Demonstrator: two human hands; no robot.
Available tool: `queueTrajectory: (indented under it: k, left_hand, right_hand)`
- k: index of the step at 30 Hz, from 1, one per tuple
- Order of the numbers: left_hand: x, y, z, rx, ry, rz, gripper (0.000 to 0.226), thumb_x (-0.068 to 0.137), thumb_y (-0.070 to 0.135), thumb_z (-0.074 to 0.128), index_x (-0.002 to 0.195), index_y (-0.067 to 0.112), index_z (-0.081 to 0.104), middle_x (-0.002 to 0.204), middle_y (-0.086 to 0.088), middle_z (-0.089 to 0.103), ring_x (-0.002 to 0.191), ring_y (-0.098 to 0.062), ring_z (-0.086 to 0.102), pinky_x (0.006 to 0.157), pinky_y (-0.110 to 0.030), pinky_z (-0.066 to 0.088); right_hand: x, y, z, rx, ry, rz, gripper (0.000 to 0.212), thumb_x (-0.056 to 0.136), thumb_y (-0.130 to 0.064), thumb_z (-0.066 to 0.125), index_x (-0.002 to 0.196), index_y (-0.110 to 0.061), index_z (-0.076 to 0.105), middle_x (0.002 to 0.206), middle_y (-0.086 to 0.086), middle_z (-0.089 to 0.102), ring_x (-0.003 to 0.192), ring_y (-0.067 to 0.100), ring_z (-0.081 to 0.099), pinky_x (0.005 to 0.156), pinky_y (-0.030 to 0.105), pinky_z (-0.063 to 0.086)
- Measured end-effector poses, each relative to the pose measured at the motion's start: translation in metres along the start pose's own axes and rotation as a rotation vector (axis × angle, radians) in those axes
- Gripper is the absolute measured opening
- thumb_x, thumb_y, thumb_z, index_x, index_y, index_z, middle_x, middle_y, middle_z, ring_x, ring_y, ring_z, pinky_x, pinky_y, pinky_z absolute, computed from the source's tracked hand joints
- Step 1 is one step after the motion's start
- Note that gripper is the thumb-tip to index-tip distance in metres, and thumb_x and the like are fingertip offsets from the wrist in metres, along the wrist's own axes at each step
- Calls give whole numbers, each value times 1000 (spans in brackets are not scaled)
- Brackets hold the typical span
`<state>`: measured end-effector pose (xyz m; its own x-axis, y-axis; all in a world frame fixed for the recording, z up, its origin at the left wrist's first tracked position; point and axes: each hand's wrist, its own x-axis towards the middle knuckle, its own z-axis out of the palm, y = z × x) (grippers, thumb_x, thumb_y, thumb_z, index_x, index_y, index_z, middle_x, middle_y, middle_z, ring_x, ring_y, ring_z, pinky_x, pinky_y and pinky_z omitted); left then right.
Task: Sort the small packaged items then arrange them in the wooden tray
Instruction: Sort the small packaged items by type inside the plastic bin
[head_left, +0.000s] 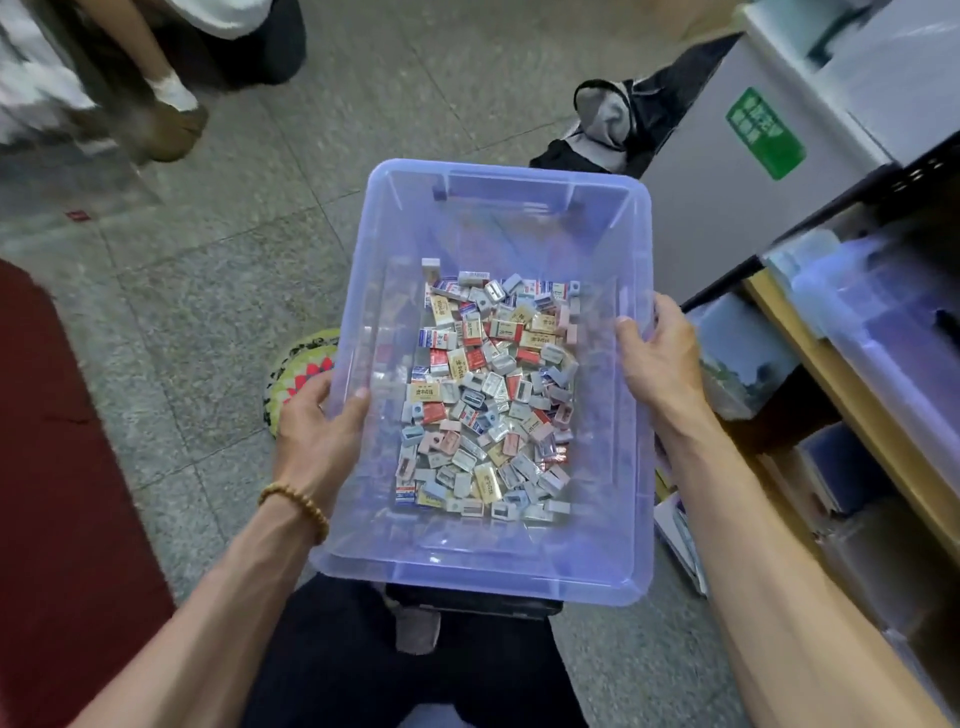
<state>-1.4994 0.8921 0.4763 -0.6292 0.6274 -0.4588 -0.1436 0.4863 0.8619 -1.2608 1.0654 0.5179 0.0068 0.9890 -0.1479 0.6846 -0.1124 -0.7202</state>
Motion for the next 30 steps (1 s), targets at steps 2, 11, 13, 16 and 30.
queueTrajectory:
  k: [2,11,13,16,30]
  left_hand:
    - [36,17,13,8,-11,3,16,94,14,61,100,27,67,96,4,72,83,-10,67,72,-29,54]
    - [183,60,114,11,86,-68,12,92,16,64,92,28,67,92,3,71,81,-16,65,71,-33,53]
    - [215,61,145,14,129,-108,16,91,21,65,106,24,67,105,-4,72,94,-25,67,83,-43,56]
    - [260,62,189,1,171,-141,27,91,23,66,117,18,64,111,-8,69,98,-27,66,86,-45,56]
    - [445,24,314,-49,192,-215,18,93,9,62,111,11,61,86,-3,68,72,-13,64,66,-29,55]
  right_hand:
    - [33,-8,11,21,11,19,15,97,-17,49,108,-17,59,84,-11,55,68,2,46,63,28,39]
    - [243,-11,62,60,-136,-4,16,98,-13,50,110,-20,58,85,-15,56,67,-7,50,57,13,36]
    - [295,-7,76,62,-192,-23,14,99,-12,50,109,-21,57,85,-16,55,65,-14,50,57,9,37]
    - [363,3,93,72,-239,-57,12,102,-18,50,112,-21,55,93,-15,56,76,-14,52,64,5,39]
    - [584,87,208,-14,-292,-52,40,98,-24,54,136,-11,53,118,-6,55,102,10,52,91,28,43]
